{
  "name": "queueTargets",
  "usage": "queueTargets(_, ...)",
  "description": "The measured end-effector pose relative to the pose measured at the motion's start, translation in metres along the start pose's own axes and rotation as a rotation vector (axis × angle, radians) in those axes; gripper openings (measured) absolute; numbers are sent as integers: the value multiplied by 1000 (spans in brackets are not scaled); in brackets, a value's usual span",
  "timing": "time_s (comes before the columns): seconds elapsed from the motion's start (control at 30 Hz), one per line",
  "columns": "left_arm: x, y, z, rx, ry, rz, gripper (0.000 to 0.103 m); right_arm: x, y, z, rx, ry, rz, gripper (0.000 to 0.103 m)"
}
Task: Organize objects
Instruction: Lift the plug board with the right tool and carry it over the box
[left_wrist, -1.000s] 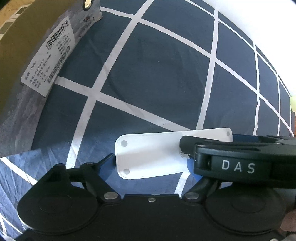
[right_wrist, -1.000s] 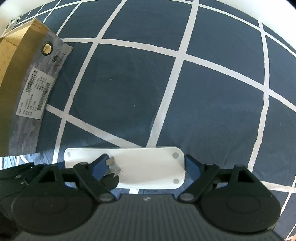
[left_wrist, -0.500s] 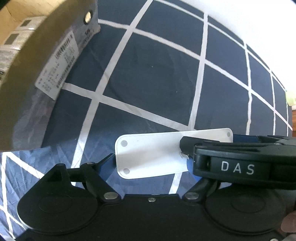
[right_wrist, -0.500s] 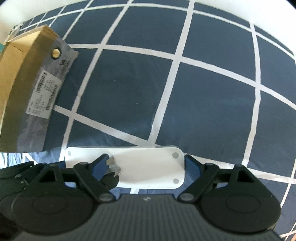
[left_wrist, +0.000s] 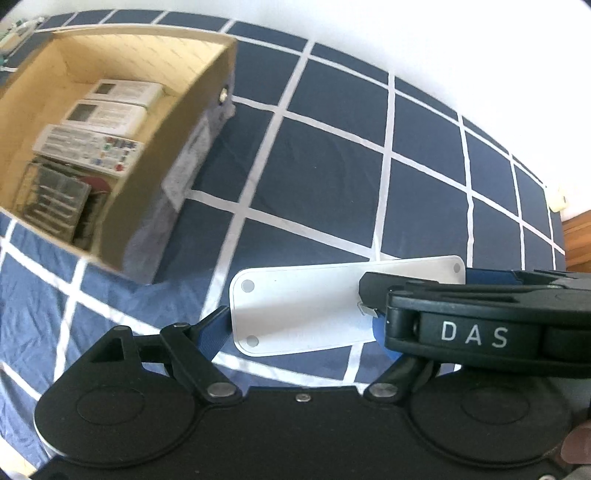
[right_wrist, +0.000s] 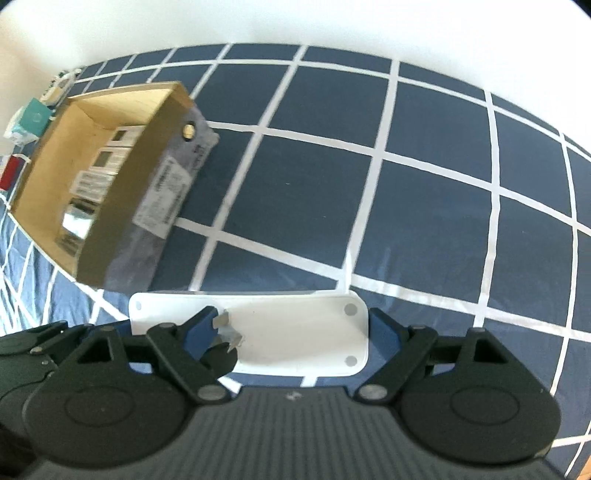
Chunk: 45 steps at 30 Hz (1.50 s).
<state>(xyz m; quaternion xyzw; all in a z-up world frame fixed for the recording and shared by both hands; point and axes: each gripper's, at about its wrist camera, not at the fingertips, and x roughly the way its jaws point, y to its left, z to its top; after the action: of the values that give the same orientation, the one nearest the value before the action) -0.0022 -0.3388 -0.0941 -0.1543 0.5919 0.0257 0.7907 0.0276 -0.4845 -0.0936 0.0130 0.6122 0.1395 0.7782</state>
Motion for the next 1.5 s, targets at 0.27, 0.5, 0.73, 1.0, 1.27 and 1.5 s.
queueTargets(0.27, -31, 29, -5, 13, -36, 7, 81, -19, 42, -7, 5, -42, 4, 86)
queueTargets(0.5, -54, 69, 6, 44, -58, 3, 81, -24, 87, 0, 22, -75, 0, 86)
queueTargets(0.73, -74, 122, 29, 88, -66, 3, 81, -21, 146, 17, 63, -102, -1, 86)
queueTargets(1.0, -89, 182, 58, 156, -62, 3, 81, -8, 210, 34, 119, -126, 0, 86)
queueTargets(1.27, -100, 230, 90, 205, -69, 3, 81, 2, 261, 56, 156, -154, 1, 86)
queueTargets(1.5, -96, 255, 118, 236, -67, -6, 81, 15, 284, 79, 186, -165, -8, 86)
